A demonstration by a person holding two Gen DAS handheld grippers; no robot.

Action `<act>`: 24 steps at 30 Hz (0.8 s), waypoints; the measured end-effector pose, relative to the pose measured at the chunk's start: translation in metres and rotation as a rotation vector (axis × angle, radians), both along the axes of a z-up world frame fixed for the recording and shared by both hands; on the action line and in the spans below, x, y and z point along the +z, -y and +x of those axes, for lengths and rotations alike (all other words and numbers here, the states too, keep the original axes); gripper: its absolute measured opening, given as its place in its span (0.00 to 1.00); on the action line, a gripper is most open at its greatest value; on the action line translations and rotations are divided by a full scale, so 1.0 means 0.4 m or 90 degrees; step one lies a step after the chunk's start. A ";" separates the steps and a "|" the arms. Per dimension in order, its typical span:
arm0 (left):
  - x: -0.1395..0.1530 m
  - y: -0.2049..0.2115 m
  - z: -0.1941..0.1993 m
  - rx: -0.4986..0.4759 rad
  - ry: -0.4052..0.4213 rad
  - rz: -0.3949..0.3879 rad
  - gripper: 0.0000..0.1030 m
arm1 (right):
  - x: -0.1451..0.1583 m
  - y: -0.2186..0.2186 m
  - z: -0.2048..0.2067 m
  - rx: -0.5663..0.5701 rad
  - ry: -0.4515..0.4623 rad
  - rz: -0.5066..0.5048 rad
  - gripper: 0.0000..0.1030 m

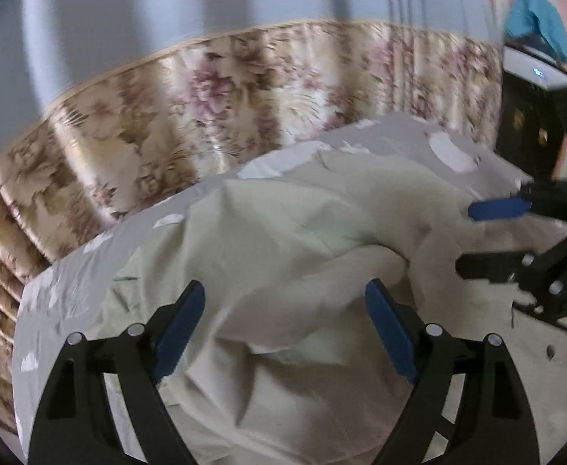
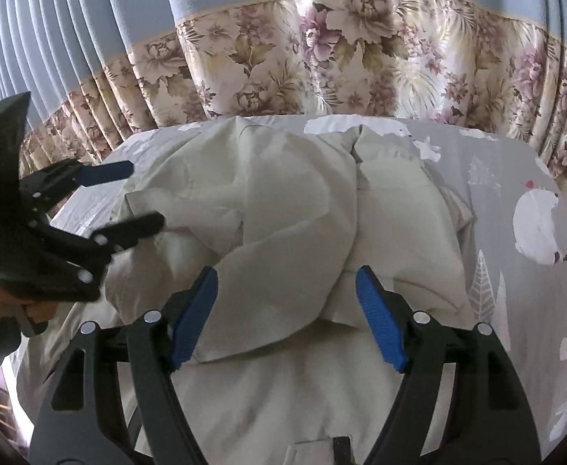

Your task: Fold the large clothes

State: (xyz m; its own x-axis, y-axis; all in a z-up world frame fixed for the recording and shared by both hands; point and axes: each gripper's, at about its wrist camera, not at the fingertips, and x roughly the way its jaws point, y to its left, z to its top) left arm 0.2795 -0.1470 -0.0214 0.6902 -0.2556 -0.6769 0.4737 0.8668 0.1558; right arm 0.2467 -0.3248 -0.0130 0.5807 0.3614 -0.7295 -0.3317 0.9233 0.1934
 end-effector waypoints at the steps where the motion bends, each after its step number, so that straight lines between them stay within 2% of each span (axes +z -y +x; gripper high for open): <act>1: -0.006 -0.001 0.001 -0.006 -0.004 -0.007 0.83 | 0.000 0.004 0.000 -0.002 -0.002 0.001 0.73; 3: -0.018 0.000 0.010 -0.006 -0.020 -0.028 0.83 | -0.002 0.016 -0.001 -0.005 -0.006 0.005 0.73; 6: -0.036 0.002 0.030 0.040 -0.029 -0.034 0.81 | -0.013 0.023 0.004 -0.011 -0.014 0.013 0.73; 8: -0.051 0.004 0.038 0.060 -0.053 -0.048 0.54 | -0.022 0.021 0.010 -0.013 -0.022 0.022 0.73; 9: -0.059 0.003 0.041 0.067 -0.063 -0.051 0.34 | -0.027 0.017 0.012 -0.011 -0.025 0.024 0.73; 10: -0.067 0.004 0.044 0.073 -0.073 -0.056 0.20 | -0.032 0.012 0.014 -0.009 -0.029 0.025 0.73; 12: -0.077 0.005 0.043 0.072 -0.074 -0.072 0.13 | -0.046 -0.003 0.018 -0.006 -0.044 0.029 0.73; 15: -0.049 -0.007 0.030 0.076 -0.051 -0.110 0.09 | -0.052 -0.015 0.017 -0.007 -0.050 0.037 0.73; 18: 0.026 -0.025 0.016 0.075 -0.012 -0.152 0.08 | -0.053 -0.020 0.018 -0.011 -0.050 0.037 0.73; 22: 0.121 -0.047 0.020 0.074 0.020 -0.189 0.08 | -0.046 -0.015 0.021 -0.010 -0.042 0.045 0.53; 24: 0.159 -0.060 0.029 0.073 0.019 -0.209 0.08 | -0.037 -0.013 0.029 0.000 -0.042 0.070 0.32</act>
